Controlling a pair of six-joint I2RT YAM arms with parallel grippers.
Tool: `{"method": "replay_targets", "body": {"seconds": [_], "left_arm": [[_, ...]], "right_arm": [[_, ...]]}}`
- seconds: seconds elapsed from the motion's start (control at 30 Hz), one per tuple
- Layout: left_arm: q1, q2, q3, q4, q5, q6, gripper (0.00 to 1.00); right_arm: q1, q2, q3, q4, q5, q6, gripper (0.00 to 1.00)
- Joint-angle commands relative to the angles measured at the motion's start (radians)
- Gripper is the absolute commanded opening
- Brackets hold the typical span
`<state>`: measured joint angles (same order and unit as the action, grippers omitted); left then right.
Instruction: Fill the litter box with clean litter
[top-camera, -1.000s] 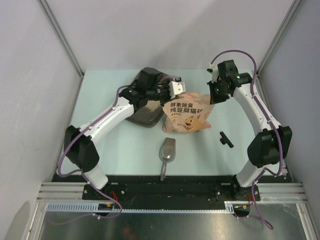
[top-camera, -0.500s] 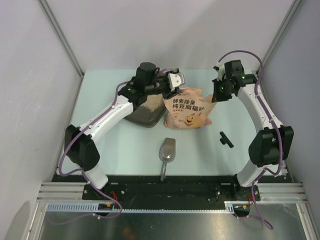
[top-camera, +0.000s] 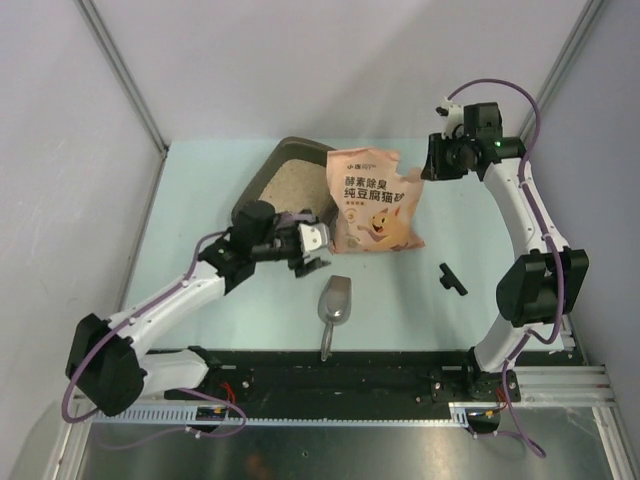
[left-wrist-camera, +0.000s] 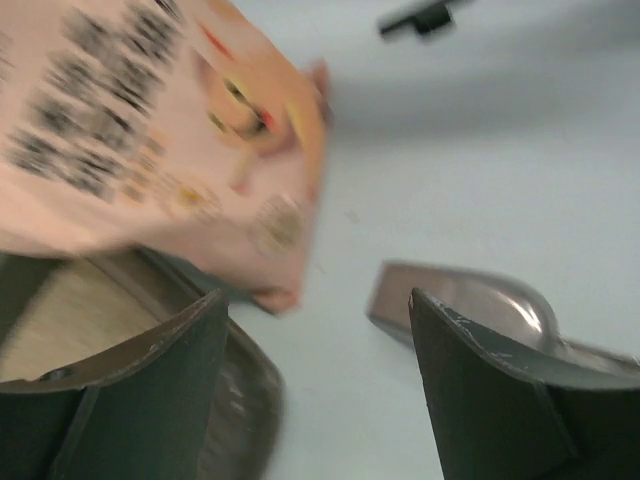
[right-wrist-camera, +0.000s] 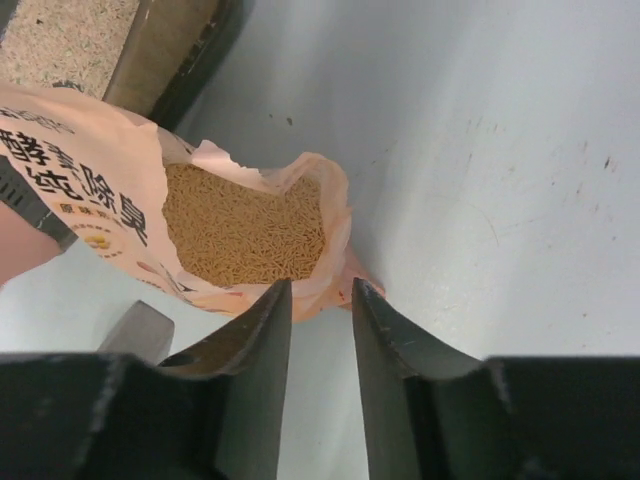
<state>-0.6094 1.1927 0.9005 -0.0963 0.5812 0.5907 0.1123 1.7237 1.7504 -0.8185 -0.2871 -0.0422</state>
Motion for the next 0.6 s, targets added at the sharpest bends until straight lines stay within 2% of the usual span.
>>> {"method": "replay_targets", "body": {"seconds": [0.0,0.07,0.2,0.3,0.43,0.57], "left_arm": [[-0.024,0.014,-0.087,-0.016,0.023,0.066,0.79],[-0.045,0.021,-0.120,-0.013,0.028,0.005,0.82],[-0.082,0.028,-0.147,-0.013,0.019,-0.195,0.97],[-0.118,0.053,-0.173,-0.002,-0.030,-0.368,0.99],[-0.206,0.143,-0.158,-0.014,-0.164,-0.584,1.00],[-0.302,0.191,-0.152,-0.069,-0.363,-0.719,1.00]], "right_arm": [[-0.002,-0.018,0.047,0.036,-0.032,-0.024,0.39],[-0.003,-0.019,0.067,0.033,-0.034,-0.033,0.48],[-0.016,-0.050,0.095,0.039,-0.018,-0.039,0.62],[-0.019,-0.096,0.087,0.048,0.005,-0.060,0.71],[-0.019,-0.167,0.037,0.055,0.063,-0.097,0.84],[-0.022,-0.223,-0.049,0.061,0.100,-0.114,0.88]]}}
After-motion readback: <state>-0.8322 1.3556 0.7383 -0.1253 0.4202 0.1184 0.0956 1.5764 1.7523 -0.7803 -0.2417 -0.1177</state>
